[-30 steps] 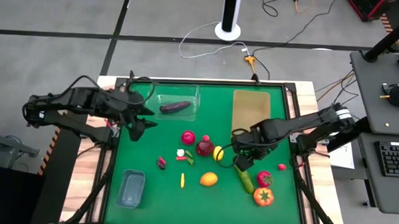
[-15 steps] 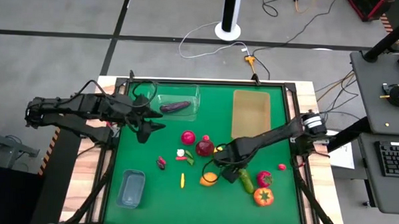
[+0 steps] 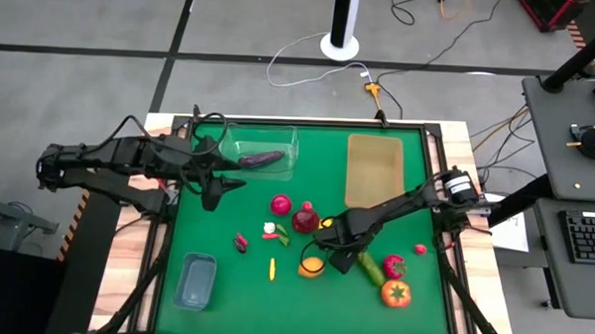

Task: Sort produce into baskets
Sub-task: Put the green cucumber into the transparent bin

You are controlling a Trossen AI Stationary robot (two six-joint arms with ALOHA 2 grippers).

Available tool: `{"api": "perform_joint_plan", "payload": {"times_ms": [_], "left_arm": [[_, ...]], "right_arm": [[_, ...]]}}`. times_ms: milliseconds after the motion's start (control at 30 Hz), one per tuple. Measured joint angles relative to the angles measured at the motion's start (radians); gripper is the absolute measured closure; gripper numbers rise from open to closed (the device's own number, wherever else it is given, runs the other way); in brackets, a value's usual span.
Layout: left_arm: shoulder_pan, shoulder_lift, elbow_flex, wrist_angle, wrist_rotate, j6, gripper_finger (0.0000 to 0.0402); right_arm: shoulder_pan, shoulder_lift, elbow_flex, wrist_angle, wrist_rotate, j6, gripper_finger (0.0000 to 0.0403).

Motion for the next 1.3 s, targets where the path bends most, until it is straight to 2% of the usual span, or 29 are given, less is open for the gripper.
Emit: {"api": "perform_joint_plan", "payload": {"times_ms": [167, 300, 367, 467, 567, 667, 800, 900, 1133, 1300], "left_arm": [[0.000, 0.000, 0.000, 0.001, -0.001, 0.002, 0.0171], [0.000, -0.001, 0.008, -0.002, 0.000, 0.000, 0.0171], [0.000, -0.003, 0.009, -0.002, -0.007, -0.001, 0.0171], [0.000, 0.000, 0.009, 0.006, -0.034, -0.022, 0.0171], [0.000, 0.004, 0.009, 0.031, -0.035, -0.101, 0.0171], [0.000, 0.003, 0.008, 0.050, -0.034, -0.225, 0.0171], [-0.019, -0.018, 0.028, 0.072, -0.024, -0.282, 0.0171], [-0.033, -0.035, 0.072, 0.076, -0.021, -0.289, 0.0171], [-0.117, -0.040, 0.164, 0.077, -0.094, -0.288, 0.0171], [-0.177, -0.036, 0.170, 0.077, -0.180, -0.294, 0.0171]], "right_arm": [[-0.022, -0.086, 0.011, 0.000, 0.009, 0.033, 0.0254], [-0.057, -0.192, 0.082, 0.008, 0.046, 0.071, 0.0254], [-0.079, -0.236, 0.129, 0.018, 0.129, 0.067, 0.0254], [-0.130, -0.282, 0.190, 0.102, 0.325, -0.002, 0.0254], [-0.201, -0.300, 0.210, 0.316, 0.505, -0.166, 0.0254], [-0.282, -0.284, 0.204, 0.598, 0.588, -0.352, 0.0254], [-0.375, -0.216, 0.198, 0.950, 0.596, -0.535, 0.0254], [-0.420, -0.154, 0.197, 1.092, 0.595, -0.644, 0.0251], [-0.460, -0.009, 0.193, 1.096, 0.584, -0.704, 0.0249], [-0.457, 0.027, 0.195, 1.105, 0.581, -0.720, 0.0241]]}}
